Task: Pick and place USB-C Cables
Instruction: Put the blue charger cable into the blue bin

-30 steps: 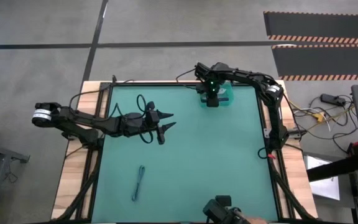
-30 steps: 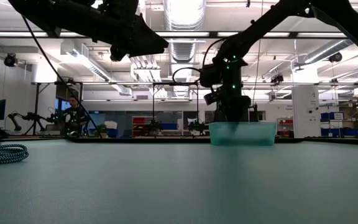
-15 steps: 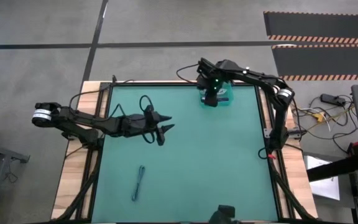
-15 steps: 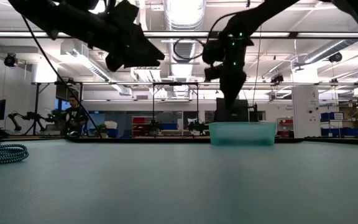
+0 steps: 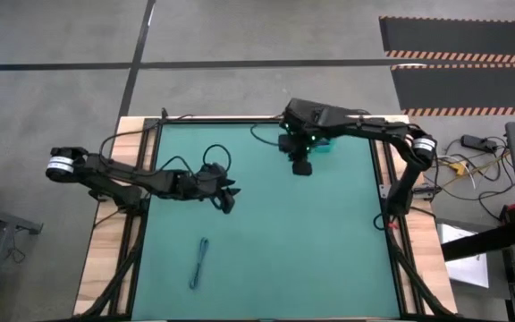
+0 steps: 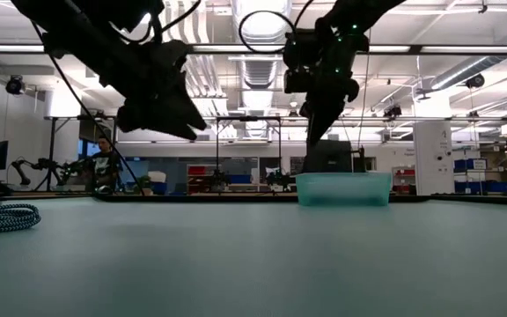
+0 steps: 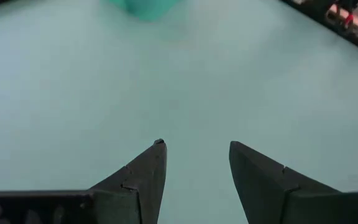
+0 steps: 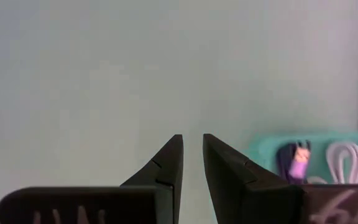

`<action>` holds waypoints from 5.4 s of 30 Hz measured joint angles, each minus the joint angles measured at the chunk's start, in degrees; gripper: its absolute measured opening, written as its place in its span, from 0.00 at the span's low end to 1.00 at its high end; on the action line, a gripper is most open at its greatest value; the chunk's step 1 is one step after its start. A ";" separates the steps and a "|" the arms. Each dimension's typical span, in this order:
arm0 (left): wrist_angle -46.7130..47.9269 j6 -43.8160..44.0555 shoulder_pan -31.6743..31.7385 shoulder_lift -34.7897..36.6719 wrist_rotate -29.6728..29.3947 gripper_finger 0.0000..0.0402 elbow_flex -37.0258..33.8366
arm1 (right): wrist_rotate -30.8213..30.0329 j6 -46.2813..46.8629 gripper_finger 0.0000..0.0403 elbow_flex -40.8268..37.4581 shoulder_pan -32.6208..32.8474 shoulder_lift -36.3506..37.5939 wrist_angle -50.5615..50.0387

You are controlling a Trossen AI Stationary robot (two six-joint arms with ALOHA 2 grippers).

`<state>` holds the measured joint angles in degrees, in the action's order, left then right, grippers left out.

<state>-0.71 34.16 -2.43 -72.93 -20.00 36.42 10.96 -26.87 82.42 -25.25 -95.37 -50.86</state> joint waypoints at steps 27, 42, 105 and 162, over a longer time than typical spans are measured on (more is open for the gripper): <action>4.29 15.25 -8.32 -0.52 3.52 0.40 0.46 | 3.04 1.88 0.13 -45.73 7.51 30.01 57.63; 12.02 31.27 -13.71 -1.03 18.39 0.40 3.25 | 3.06 5.33 0.13 -57.30 7.51 37.89 72.66; 55.25 54.92 -27.46 -32.40 25.28 0.40 29.75 | 2.99 4.31 0.13 -57.37 7.50 37.85 72.60; 52.90 15.84 -19.57 -19.06 -12.72 0.02 29.91 | 3.09 6.24 0.13 -57.37 7.50 37.85 72.69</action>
<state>52.18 50.00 -22.00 -91.99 -32.72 66.33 14.05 -20.64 25.06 -17.74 -57.52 21.83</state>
